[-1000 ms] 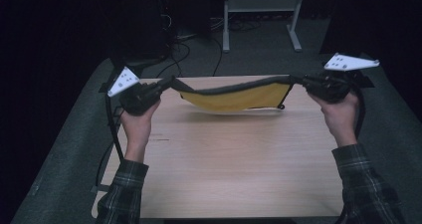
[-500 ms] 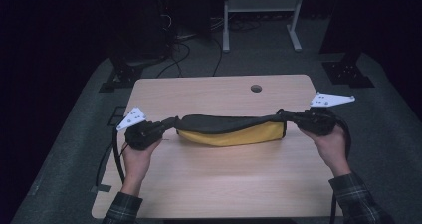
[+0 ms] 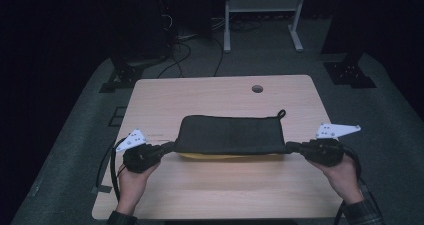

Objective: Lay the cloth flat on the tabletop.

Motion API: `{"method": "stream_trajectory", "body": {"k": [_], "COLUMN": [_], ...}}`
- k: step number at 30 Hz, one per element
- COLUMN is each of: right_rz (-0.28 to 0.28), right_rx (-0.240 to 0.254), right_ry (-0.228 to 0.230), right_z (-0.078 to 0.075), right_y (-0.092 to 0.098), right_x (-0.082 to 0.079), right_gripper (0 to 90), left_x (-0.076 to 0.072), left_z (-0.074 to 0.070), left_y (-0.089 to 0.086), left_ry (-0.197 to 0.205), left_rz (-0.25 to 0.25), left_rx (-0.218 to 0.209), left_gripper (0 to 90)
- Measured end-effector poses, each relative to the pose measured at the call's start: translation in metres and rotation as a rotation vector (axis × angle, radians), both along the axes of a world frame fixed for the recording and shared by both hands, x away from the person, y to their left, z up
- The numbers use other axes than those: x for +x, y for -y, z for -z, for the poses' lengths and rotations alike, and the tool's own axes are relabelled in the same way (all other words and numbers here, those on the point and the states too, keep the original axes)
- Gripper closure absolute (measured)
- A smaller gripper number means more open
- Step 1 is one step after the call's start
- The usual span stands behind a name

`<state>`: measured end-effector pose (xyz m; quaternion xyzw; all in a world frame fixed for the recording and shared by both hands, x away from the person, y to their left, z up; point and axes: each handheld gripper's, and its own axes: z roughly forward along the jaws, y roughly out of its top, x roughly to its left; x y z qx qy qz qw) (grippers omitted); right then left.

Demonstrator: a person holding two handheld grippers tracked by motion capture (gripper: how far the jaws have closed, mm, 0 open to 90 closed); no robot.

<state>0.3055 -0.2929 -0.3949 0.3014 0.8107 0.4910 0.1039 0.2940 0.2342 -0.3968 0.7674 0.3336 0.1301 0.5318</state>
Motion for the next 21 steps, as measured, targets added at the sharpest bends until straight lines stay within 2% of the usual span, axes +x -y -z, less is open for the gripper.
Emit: {"method": "stream_trajectory", "body": {"k": [5,8,12,15,21], "right_rz": [-0.028,-0.036,-0.046,-0.053,-0.048], "right_rx": [-0.044,-0.061,-0.086,-0.112,-0.169], "right_ry": [-0.028,-0.046,-0.080,-0.098,-0.101], "right_z": [0.012,0.019,0.029,0.036,0.041], "right_y": [0.000,-0.001,-0.004,-0.007,-0.008], "right_x": [-0.021,-0.027,-0.032,-0.035,-0.037], "right_gripper": [87.9,87.9,87.8,87.8,87.8], "left_x": [-0.016,-0.023,-0.031,-0.036,-0.046], "left_z": [0.010,0.019,0.032,0.038,0.051], "left_y": [0.000,0.000,-0.001,-0.002,0.004], "left_ry": [-0.035,-0.069,-0.122,-0.147,-0.211], "left_rz": [0.018,0.022,0.025,0.032,0.060], "left_rx": [0.006,0.015,0.031,0.038,0.067], "left_gripper": [86.8,86.8,86.7,86.7,86.6]}}
